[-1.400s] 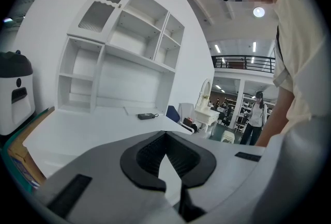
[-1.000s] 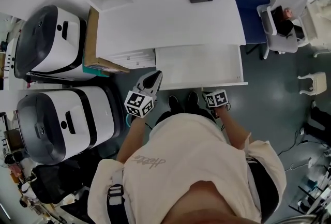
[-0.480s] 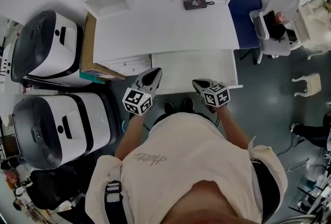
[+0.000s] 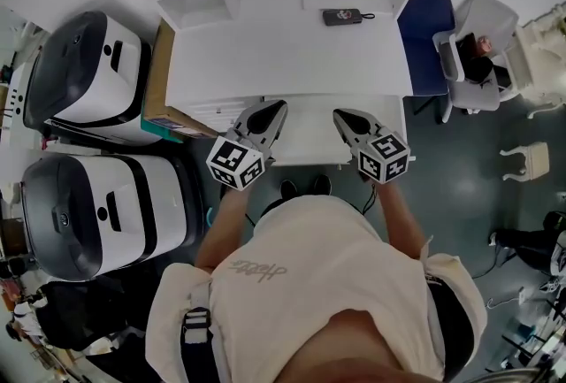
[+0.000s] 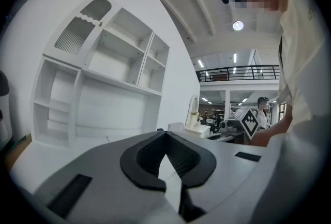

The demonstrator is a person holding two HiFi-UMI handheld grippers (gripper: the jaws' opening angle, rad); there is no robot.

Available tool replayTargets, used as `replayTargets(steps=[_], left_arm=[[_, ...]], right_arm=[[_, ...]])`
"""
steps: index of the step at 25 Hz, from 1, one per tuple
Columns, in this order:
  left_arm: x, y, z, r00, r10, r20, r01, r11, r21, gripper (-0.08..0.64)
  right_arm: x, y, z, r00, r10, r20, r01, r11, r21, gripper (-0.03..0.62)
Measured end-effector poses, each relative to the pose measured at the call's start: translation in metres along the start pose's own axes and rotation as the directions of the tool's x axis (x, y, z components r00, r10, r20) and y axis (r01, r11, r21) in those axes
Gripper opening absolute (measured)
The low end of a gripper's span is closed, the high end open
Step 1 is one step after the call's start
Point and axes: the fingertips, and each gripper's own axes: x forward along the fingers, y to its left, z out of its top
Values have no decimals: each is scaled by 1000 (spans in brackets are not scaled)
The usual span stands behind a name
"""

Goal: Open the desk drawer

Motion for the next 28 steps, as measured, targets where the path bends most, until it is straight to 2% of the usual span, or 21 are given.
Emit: replayTargets(steps=[5,10,15,23,28], left_arm=[[7,-6,26,1000,10,16,-11,998,69,2],[7,-10,62,996,14,86,-25,992,126,2],[6,-12,89,990,15,137,-39,984,173,2],[-2,-8,123,978,25,205,-74,969,236,2],[-5,-12,131,975,26,220,-90,955,284,2]], right_arm=[[-5,1,33,997,4,71,-2,1000,-29,-6],[-10,8,65,990,8,138,2,997,-72,-6],[-19,10,105,972,13,233,15,993,-117,-6],[-35,12,147,941,2,337,56,985,-161,-6],[-39,17,156,931,-15,365,87,979,-183,-6]])
